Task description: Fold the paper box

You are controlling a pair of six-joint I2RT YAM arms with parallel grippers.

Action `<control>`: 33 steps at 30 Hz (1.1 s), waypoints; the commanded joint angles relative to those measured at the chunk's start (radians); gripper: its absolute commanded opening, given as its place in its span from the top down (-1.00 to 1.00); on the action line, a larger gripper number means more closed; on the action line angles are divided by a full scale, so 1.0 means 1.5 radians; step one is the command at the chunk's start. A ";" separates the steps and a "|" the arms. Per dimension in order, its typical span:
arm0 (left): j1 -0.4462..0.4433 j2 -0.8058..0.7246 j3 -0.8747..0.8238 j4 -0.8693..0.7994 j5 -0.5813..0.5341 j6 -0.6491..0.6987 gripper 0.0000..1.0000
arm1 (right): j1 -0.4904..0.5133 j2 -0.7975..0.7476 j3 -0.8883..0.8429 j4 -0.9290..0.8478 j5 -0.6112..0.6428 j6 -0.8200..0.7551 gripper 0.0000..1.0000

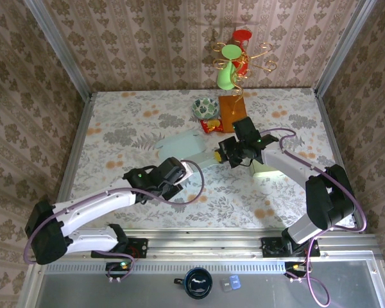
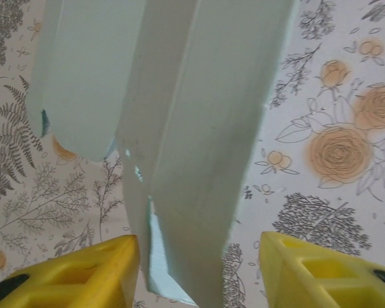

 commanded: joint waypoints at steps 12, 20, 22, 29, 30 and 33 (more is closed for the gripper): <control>0.017 0.039 0.019 0.021 -0.013 0.057 0.90 | -0.005 -0.022 0.019 -0.027 -0.023 0.027 1.00; 0.017 0.040 0.065 -0.016 0.000 0.057 1.00 | -0.013 -0.094 0.026 -0.033 0.058 -0.008 0.37; 0.018 0.046 0.077 -0.026 -0.006 0.048 1.00 | -0.013 -0.147 0.032 -0.071 0.124 -0.035 0.16; 0.026 0.076 0.145 -0.070 0.014 0.011 1.00 | 0.026 -0.264 0.062 -0.197 0.238 -0.066 -0.02; 0.027 0.082 0.157 -0.078 0.017 0.006 1.00 | 0.040 -0.274 0.068 -0.212 0.255 -0.061 -0.04; 0.031 0.105 0.191 -0.096 0.021 -0.011 1.00 | 0.080 -0.285 0.066 -0.229 0.265 -0.009 -0.06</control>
